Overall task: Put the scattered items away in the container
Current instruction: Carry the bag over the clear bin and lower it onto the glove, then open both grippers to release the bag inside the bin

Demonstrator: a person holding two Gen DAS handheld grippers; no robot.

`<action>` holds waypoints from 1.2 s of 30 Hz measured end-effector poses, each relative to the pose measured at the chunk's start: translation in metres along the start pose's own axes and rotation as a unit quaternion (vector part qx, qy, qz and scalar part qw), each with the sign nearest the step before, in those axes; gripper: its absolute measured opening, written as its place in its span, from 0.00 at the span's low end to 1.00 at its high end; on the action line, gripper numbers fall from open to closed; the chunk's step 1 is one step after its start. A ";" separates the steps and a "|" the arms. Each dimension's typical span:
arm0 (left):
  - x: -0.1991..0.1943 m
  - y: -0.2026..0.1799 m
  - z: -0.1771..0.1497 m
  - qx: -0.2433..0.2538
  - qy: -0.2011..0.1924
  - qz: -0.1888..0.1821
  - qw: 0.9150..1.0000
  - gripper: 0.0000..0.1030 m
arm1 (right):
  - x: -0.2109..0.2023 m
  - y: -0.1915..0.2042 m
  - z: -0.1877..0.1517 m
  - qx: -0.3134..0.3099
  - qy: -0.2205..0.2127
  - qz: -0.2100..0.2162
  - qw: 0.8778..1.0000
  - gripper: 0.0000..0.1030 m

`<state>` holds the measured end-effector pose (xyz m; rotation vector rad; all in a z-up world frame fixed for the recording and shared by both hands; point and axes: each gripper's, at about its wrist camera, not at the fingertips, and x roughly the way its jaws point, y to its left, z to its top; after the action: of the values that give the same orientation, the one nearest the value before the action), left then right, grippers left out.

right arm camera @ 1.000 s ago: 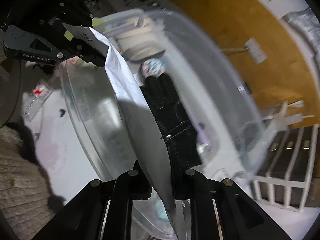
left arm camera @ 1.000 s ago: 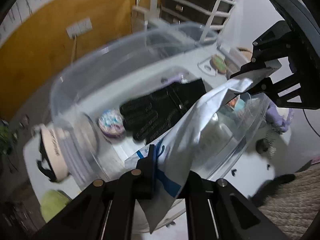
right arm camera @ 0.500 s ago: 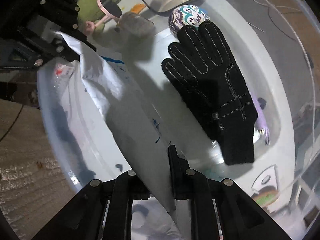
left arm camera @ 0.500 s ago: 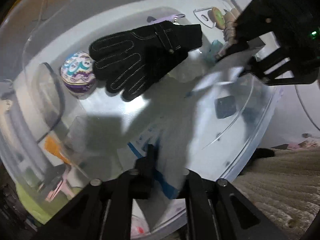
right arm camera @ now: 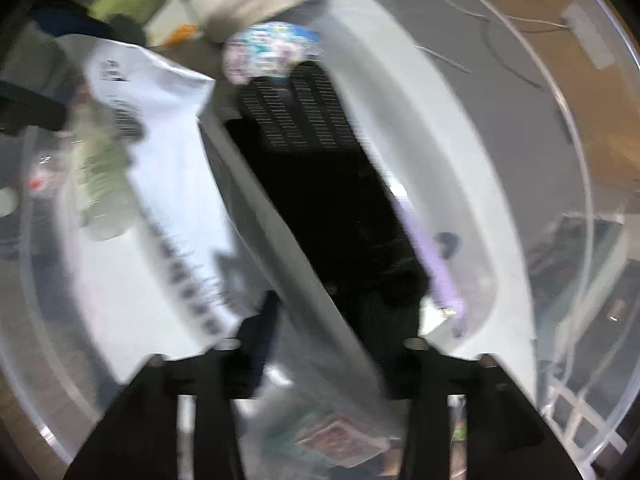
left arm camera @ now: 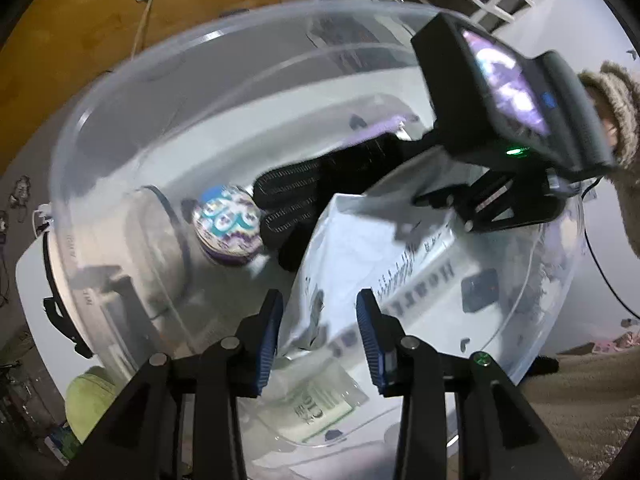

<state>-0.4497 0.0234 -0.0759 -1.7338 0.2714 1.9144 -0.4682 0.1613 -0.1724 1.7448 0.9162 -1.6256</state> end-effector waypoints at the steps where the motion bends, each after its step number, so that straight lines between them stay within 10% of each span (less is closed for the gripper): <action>1: -0.002 0.001 0.001 -0.002 -0.006 0.001 1.000 0.37 | 0.003 -0.003 0.000 0.006 0.001 -0.014 1.000 0.58; 13: -0.020 0.006 0.009 -0.006 -0.068 0.025 0.997 0.37 | -0.036 -0.017 -0.019 0.042 -0.044 0.000 0.998 0.56; 16: -0.014 0.002 0.010 -0.004 -0.068 0.023 0.997 0.37 | -0.027 0.016 -0.015 -0.009 -0.042 0.042 0.998 0.24; 20: -0.008 -0.005 0.007 0.001 -0.065 0.025 0.998 0.37 | 0.011 0.055 -0.004 -0.076 -0.007 0.054 0.996 0.22; 29: -0.003 -0.008 -0.009 0.013 -0.063 0.033 0.997 0.37 | 0.080 0.067 -0.015 -0.134 0.108 -0.099 0.980 0.22; 36: -0.001 -0.018 -0.011 0.036 -0.059 0.038 0.997 0.37 | 0.121 0.036 -0.042 -0.128 0.260 -0.217 0.932 0.22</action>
<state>-0.4310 0.0322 -0.0730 -1.5788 0.3631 2.0269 -0.4111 0.1850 -0.2909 1.9064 1.7855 -1.2092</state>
